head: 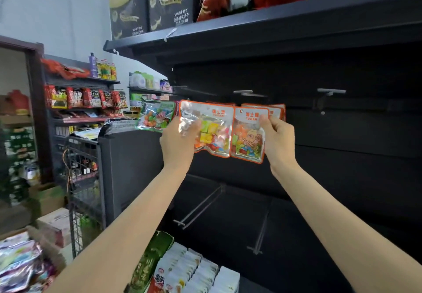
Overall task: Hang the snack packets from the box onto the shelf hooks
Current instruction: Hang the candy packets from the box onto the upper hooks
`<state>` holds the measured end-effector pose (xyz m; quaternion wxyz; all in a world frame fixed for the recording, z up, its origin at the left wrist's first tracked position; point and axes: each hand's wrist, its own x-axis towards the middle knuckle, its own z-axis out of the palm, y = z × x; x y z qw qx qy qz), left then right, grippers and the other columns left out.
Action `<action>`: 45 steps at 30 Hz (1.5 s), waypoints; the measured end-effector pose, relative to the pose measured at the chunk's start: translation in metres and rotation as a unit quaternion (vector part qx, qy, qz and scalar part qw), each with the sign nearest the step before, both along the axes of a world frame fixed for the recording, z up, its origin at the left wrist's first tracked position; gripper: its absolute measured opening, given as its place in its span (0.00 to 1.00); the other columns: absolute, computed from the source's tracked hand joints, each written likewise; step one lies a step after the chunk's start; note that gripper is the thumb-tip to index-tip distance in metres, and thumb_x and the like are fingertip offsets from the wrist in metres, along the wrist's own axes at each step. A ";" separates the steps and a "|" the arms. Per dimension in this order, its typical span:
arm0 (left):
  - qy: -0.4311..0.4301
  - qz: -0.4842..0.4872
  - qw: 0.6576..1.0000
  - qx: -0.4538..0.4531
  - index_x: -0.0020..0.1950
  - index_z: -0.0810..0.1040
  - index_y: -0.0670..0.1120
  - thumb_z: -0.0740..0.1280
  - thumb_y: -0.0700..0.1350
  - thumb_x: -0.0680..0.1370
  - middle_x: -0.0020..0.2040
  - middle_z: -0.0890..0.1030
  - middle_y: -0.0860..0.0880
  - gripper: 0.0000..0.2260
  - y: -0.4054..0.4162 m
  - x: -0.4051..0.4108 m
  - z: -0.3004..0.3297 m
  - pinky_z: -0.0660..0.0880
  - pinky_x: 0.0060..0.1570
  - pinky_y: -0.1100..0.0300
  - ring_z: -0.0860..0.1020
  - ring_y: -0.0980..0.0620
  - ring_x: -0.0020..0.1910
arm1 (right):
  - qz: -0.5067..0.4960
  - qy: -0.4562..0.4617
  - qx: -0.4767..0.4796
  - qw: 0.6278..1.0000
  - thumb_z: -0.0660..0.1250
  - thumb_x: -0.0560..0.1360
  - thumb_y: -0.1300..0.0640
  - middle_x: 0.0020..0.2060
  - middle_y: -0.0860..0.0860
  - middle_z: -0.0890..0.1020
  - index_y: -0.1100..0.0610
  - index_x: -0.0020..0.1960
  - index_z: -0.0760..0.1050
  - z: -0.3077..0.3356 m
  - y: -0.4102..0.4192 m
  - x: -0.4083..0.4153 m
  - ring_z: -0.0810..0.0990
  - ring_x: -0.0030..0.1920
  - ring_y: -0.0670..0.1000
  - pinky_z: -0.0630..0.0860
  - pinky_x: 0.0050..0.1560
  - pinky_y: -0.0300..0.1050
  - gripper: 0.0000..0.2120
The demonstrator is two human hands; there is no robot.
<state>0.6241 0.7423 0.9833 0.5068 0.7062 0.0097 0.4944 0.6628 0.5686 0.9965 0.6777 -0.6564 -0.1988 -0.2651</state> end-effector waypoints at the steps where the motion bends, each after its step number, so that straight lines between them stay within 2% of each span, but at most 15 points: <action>1: -0.008 0.009 1.000 -0.003 0.43 0.77 0.49 0.66 0.53 0.76 0.40 0.80 0.53 0.08 0.001 -0.001 0.001 0.72 0.57 0.42 0.79 0.52 0.44 | -0.021 -0.014 -0.013 1.000 0.59 0.81 0.52 0.41 0.53 0.83 0.59 0.43 0.77 0.001 0.000 0.000 0.83 0.44 0.51 0.81 0.47 0.49 0.14; 5: -0.025 0.014 0.999 -0.025 0.46 0.77 0.48 0.63 0.61 0.71 0.43 0.81 0.51 0.17 0.001 0.000 0.003 0.74 0.54 0.41 0.79 0.48 0.46 | -0.111 -0.082 -0.047 0.989 0.59 0.81 0.56 0.27 0.50 0.72 0.55 0.29 0.63 0.003 -0.002 0.007 0.71 0.28 0.47 0.67 0.29 0.37 0.21; 8: -0.021 0.015 0.999 -0.020 0.45 0.77 0.47 0.62 0.64 0.69 0.42 0.81 0.49 0.21 -0.001 -0.001 0.004 0.75 0.51 0.41 0.79 0.46 0.46 | -0.142 -0.102 -0.069 0.982 0.59 0.80 0.58 0.25 0.49 0.69 0.53 0.28 0.62 0.004 -0.004 0.010 0.68 0.25 0.43 0.63 0.25 0.31 0.22; 13: -0.024 0.004 0.999 -0.030 0.45 0.77 0.43 0.67 0.51 0.75 0.42 0.81 0.48 0.11 -0.007 -0.005 0.006 0.77 0.49 0.49 0.80 0.48 0.45 | -0.190 -0.112 -0.093 0.971 0.60 0.80 0.57 0.28 0.51 0.73 0.55 0.31 0.68 0.008 -0.001 0.021 0.71 0.28 0.47 0.69 0.31 0.41 0.18; 15: -0.016 -0.002 0.999 -0.038 0.47 0.78 0.43 0.68 0.49 0.76 0.42 0.81 0.49 0.09 -0.009 -0.004 0.006 0.77 0.48 0.53 0.80 0.50 0.45 | -0.252 -0.129 -0.129 0.950 0.62 0.80 0.57 0.33 0.48 0.75 0.56 0.49 0.75 0.008 -0.003 0.029 0.72 0.31 0.47 0.70 0.35 0.43 0.04; 17: -0.006 -0.009 0.999 -0.044 0.48 0.78 0.44 0.68 0.49 0.76 0.43 0.81 0.50 0.09 -0.010 -0.003 0.005 0.78 0.48 0.51 0.80 0.52 0.45 | -0.319 -0.178 -0.153 0.918 0.63 0.79 0.57 0.35 0.49 0.77 0.55 0.61 0.70 0.004 -0.007 0.037 0.75 0.32 0.49 0.71 0.34 0.43 0.11; 20: -0.002 -0.013 0.999 -0.042 0.47 0.78 0.44 0.68 0.49 0.76 0.43 0.81 0.49 0.09 -0.010 -0.001 0.006 0.78 0.50 0.47 0.80 0.51 0.45 | -0.361 -0.288 -0.220 0.859 0.65 0.77 0.62 0.34 0.52 0.79 0.58 0.52 0.75 -0.003 -0.013 0.050 0.76 0.28 0.52 0.68 0.27 0.41 0.05; 23: -0.006 -0.023 0.999 -0.038 0.46 0.78 0.44 0.67 0.48 0.76 0.42 0.81 0.50 0.08 -0.010 -0.001 0.007 0.78 0.50 0.47 0.80 0.52 0.44 | -0.379 -0.306 -0.266 0.832 0.68 0.73 0.65 0.38 0.56 0.81 0.60 0.47 0.80 -0.003 -0.014 0.060 0.79 0.28 0.56 0.69 0.28 0.40 0.04; 26: -0.006 -0.027 0.999 -0.021 0.48 0.78 0.42 0.68 0.49 0.76 0.44 0.82 0.47 0.10 -0.009 -0.001 0.006 0.78 0.50 0.44 0.81 0.49 0.45 | -0.376 -0.260 -0.306 0.835 0.68 0.72 0.66 0.47 0.58 0.81 0.62 0.49 0.80 0.001 -0.013 0.059 0.81 0.34 0.59 0.72 0.32 0.44 0.06; 31: -0.010 -0.055 0.998 0.000 0.51 0.79 0.44 0.68 0.47 0.76 0.46 0.83 0.49 0.09 -0.010 -0.003 0.007 0.79 0.50 0.48 0.81 0.53 0.46 | -0.358 -0.090 -0.395 0.841 0.62 0.76 0.64 0.61 0.57 0.70 0.61 0.60 0.74 0.014 -0.016 0.070 0.77 0.53 0.61 0.73 0.44 0.51 0.13; 34: -0.003 -0.070 0.997 0.018 0.48 0.79 0.46 0.68 0.46 0.76 0.44 0.83 0.51 0.04 -0.013 -0.003 0.007 0.80 0.48 0.52 0.82 0.54 0.44 | -0.318 0.000 -0.433 0.843 0.63 0.76 0.61 0.65 0.57 0.62 0.57 0.66 0.67 0.021 -0.014 0.079 0.69 0.63 0.60 0.71 0.52 0.52 0.18; 37: 0.008 -0.085 0.995 0.048 0.42 0.76 0.53 0.68 0.46 0.76 0.42 0.82 0.53 0.04 -0.018 -0.004 0.007 0.79 0.46 0.55 0.82 0.54 0.43 | -0.339 0.031 -0.482 0.807 0.66 0.75 0.58 0.70 0.59 0.55 0.50 0.73 0.58 0.022 -0.009 0.079 0.57 0.70 0.59 0.65 0.64 0.57 0.30; 40: 0.008 -0.104 0.993 0.057 0.42 0.76 0.54 0.68 0.46 0.77 0.42 0.82 0.52 0.05 -0.022 -0.002 0.007 0.79 0.45 0.56 0.82 0.55 0.43 | -0.318 -0.047 -0.384 0.866 0.64 0.76 0.58 0.70 0.58 0.55 0.51 0.72 0.61 0.011 -0.009 0.063 0.55 0.70 0.60 0.62 0.68 0.59 0.26; 43: -0.001 -0.128 0.991 0.033 0.45 0.76 0.51 0.68 0.45 0.77 0.44 0.82 0.51 0.02 -0.025 0.002 0.005 0.79 0.46 0.57 0.81 0.55 0.44 | -0.305 -0.142 -0.257 0.906 0.61 0.78 0.59 0.68 0.58 0.61 0.54 0.68 0.68 -0.002 -0.016 0.043 0.60 0.68 0.58 0.67 0.66 0.57 0.18; 45: -0.014 -0.142 0.990 0.011 0.54 0.74 0.49 0.68 0.45 0.76 0.49 0.80 0.53 0.08 -0.029 0.005 0.003 0.79 0.47 0.60 0.81 0.56 0.48 | -0.173 -0.140 -0.172 0.960 0.56 0.81 0.56 0.64 0.54 0.69 0.53 0.66 0.70 -0.004 -0.018 0.030 0.69 0.64 0.52 0.73 0.62 0.52 0.14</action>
